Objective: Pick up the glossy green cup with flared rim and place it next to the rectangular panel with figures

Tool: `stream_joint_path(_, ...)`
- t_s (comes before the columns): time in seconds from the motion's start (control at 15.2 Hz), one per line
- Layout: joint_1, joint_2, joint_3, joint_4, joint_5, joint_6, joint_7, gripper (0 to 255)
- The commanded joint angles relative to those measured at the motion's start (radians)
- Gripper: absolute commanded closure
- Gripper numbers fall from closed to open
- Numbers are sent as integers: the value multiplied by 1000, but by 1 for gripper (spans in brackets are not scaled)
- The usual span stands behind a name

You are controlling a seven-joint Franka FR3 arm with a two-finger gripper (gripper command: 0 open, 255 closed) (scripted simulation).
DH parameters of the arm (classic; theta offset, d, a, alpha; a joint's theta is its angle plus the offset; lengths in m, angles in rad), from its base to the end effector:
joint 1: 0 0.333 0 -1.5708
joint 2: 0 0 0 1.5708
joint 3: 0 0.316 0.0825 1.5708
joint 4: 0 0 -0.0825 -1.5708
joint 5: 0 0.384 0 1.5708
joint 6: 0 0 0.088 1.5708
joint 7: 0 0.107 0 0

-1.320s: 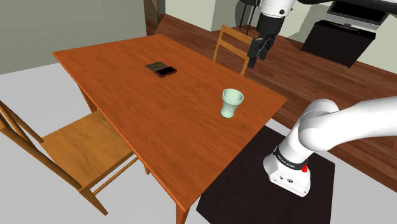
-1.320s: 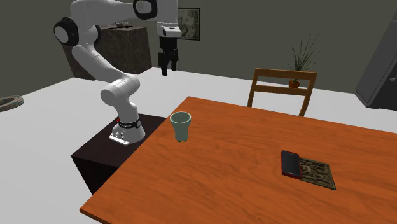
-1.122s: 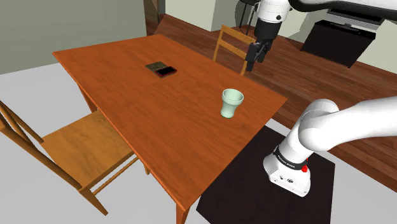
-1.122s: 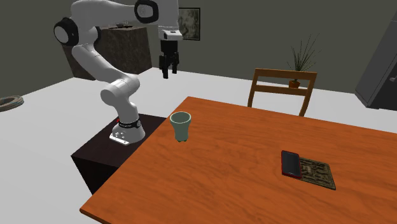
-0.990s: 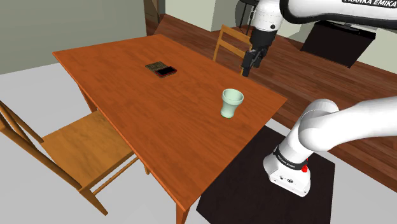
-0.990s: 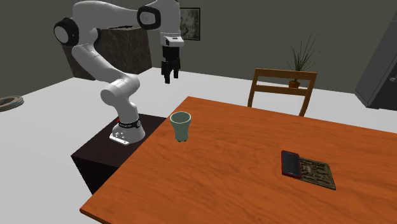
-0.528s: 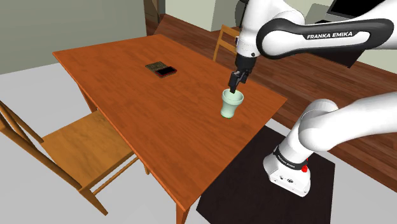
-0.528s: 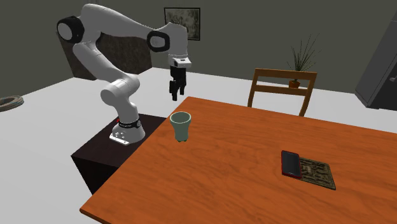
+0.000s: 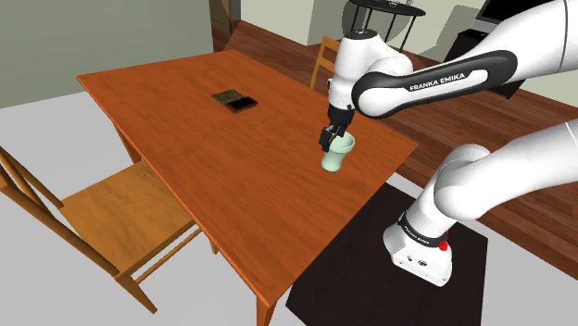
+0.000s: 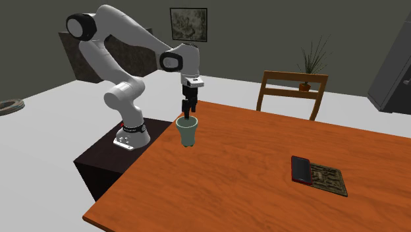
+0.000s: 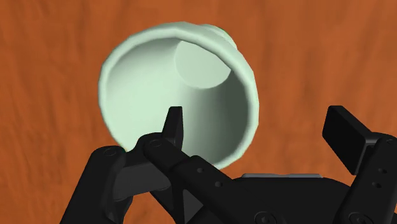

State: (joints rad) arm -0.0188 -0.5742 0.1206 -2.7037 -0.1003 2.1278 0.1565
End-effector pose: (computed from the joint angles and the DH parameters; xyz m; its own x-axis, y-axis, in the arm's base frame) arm 0.3539 0.0293 0.4015 0.9997 -0.0198 0.0127 -0.0214 -0.9885 0.1494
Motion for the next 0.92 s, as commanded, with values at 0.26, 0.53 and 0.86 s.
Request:
stream_joint_path(0.26,-12,54,0,-56,-16,111,10,0)
stream_joint_path(0.53,-12,54,0,-56,-16,111,10,0)
stream_joint_path(0.86,-12,54,0,-56,-16,111,10,255)
